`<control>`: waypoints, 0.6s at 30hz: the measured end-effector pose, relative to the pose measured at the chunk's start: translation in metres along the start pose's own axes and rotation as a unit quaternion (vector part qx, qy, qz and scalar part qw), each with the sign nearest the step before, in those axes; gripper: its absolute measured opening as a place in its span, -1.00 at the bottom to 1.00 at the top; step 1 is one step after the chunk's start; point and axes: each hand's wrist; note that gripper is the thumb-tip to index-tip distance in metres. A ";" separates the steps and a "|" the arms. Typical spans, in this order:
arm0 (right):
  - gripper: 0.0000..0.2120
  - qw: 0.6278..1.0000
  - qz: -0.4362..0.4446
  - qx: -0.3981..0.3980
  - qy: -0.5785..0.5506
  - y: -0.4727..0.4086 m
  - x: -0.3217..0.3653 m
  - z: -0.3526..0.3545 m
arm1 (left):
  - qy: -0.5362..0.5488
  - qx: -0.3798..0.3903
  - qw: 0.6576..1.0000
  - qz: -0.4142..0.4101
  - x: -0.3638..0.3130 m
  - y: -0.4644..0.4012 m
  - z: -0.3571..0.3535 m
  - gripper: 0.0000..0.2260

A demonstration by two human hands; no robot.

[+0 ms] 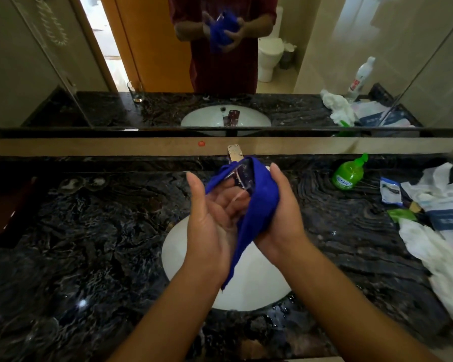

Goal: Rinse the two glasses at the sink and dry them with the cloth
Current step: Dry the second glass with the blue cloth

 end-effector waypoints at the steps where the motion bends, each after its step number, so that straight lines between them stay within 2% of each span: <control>1: -0.43 1.000 -0.003 -0.012 -0.022 -0.001 -0.003 0.001 | -0.028 0.011 0.999 -0.018 0.002 -0.001 -0.001 -0.36; 4: -0.58 0.999 0.011 -0.035 -0.036 0.000 -0.003 0.003 | -0.171 0.079 0.977 -0.101 0.009 0.003 -0.002 -0.39; 6: -0.56 0.998 0.022 -0.049 -0.027 0.004 -0.002 0.005 | -0.259 0.136 0.944 -0.156 0.018 0.008 0.004 -0.48; 9: -0.57 0.997 0.036 -0.072 -0.019 0.008 -0.001 0.009 | -0.358 0.200 0.880 -0.238 0.030 0.011 0.018 -0.51; 11: -0.61 0.996 0.045 -0.081 -0.003 0.010 -0.001 0.009 | -0.404 0.236 0.843 -0.266 0.032 0.011 0.021 -0.49; 13: -0.63 0.991 0.061 -0.110 0.034 0.014 -0.003 0.008 | -0.391 0.253 0.848 -0.252 0.030 0.011 0.017 -0.42; 15: -0.75 0.972 0.122 -0.141 0.145 0.014 -0.007 0.009 | -0.333 0.230 0.893 -0.198 0.027 0.012 0.012 -0.33; 18: -0.70 0.889 0.257 -0.180 0.334 0.013 -0.016 0.016 | -0.261 0.173 0.940 -0.138 0.021 0.012 0.009 -0.18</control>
Point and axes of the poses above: each hand's wrist, its own y-axis away from the middle knuckle, its own z-axis out of the back of the hand, x = y × z, and after that the axes turned 13 degrees about -z, right-handed
